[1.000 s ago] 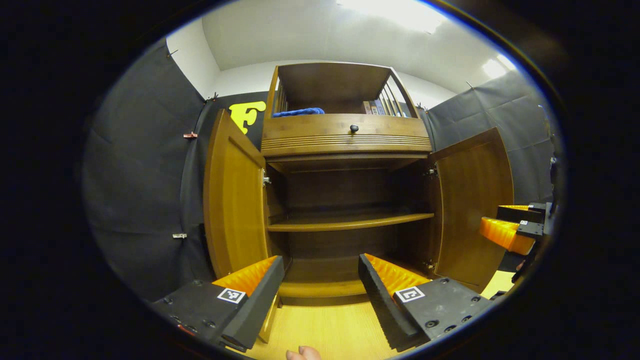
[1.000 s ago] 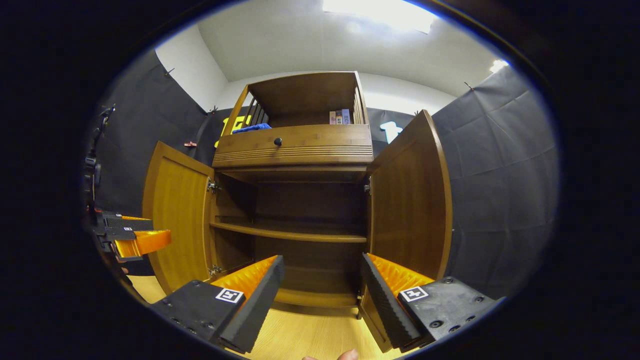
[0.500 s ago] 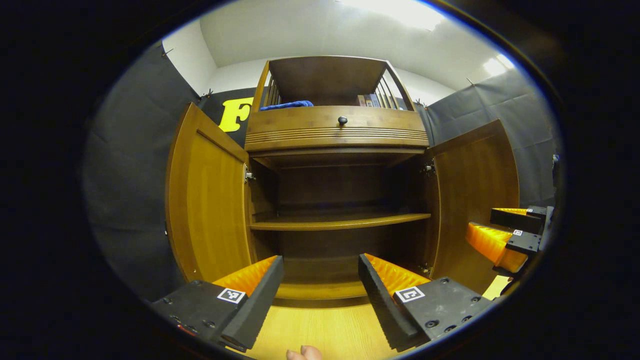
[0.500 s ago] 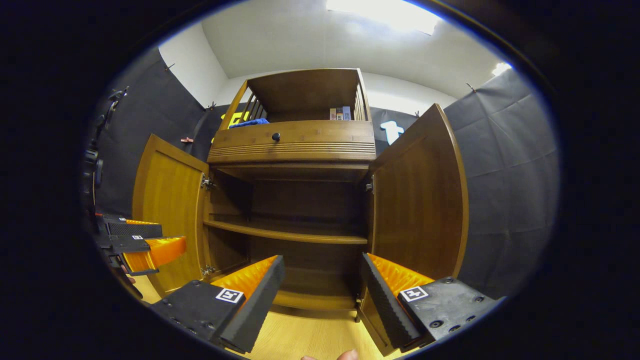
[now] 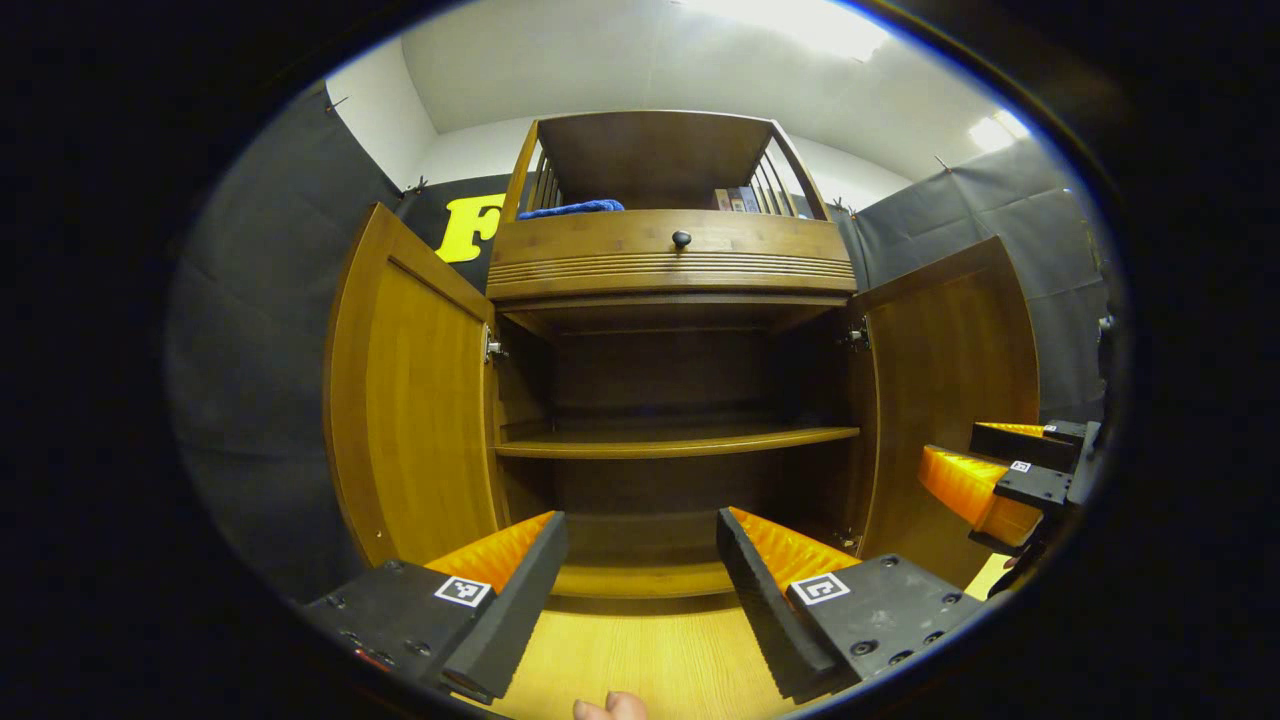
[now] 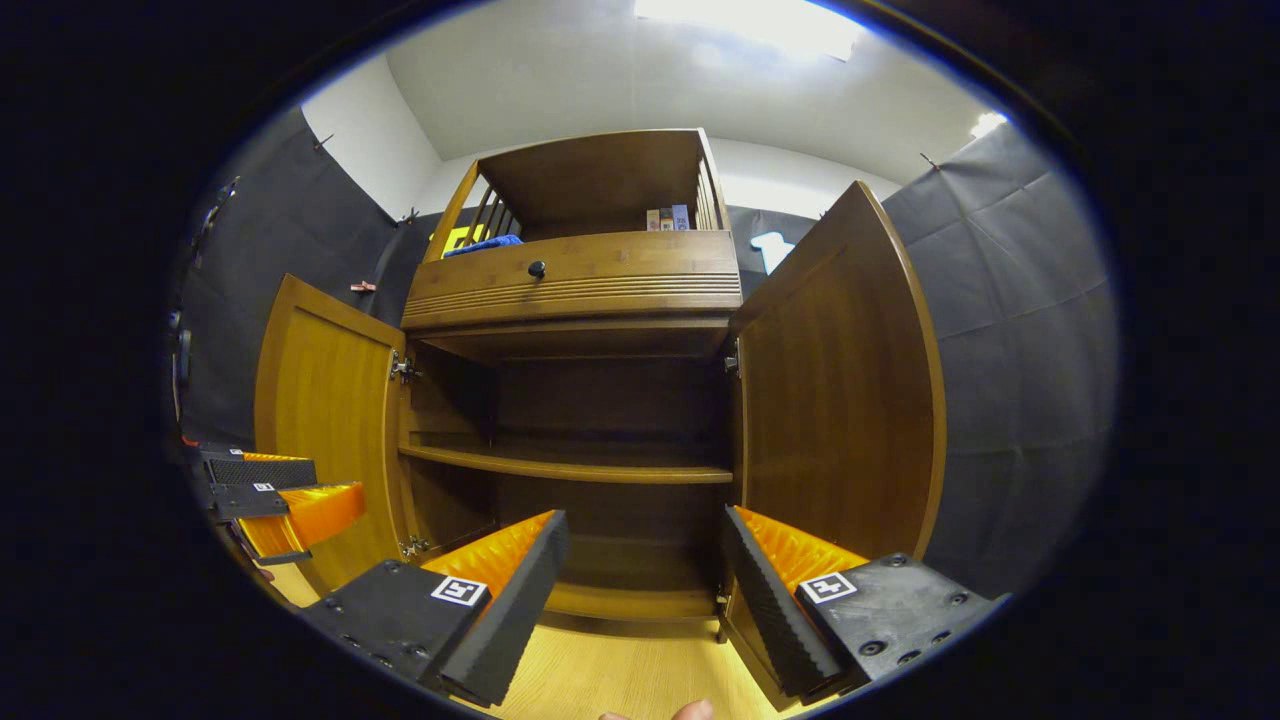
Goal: Open the right door of the double-door shoe cabinet with the right hand, and open the left door with the left hand.
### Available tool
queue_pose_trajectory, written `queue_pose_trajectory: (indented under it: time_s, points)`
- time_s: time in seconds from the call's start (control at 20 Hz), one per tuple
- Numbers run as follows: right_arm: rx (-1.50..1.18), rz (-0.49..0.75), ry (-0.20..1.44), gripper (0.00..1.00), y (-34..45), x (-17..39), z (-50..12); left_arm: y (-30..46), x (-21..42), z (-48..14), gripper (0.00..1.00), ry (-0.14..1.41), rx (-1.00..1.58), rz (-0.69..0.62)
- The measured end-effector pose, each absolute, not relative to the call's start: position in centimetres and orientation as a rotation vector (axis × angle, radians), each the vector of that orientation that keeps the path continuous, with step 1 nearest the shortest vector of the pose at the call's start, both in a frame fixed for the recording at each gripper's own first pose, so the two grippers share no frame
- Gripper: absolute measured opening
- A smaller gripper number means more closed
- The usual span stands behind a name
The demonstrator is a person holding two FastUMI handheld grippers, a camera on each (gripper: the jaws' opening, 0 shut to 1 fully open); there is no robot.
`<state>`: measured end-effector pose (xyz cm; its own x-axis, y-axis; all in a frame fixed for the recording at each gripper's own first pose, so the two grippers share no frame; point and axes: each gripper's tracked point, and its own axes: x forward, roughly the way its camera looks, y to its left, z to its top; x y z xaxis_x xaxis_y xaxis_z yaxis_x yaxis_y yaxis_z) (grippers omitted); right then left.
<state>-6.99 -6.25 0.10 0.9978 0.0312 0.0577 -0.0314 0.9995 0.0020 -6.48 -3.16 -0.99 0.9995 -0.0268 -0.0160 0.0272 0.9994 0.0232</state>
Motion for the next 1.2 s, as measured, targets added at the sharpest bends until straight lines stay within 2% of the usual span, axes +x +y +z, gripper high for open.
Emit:
queue_pose_trajectory:
  time_s: [1.2]
  points:
    - [-0.004,0.050,-0.077,0.97,-5.27,-7.06,0.83,-2.79,-6.46,-1.30,0.93,0.012,0.013,-0.034]
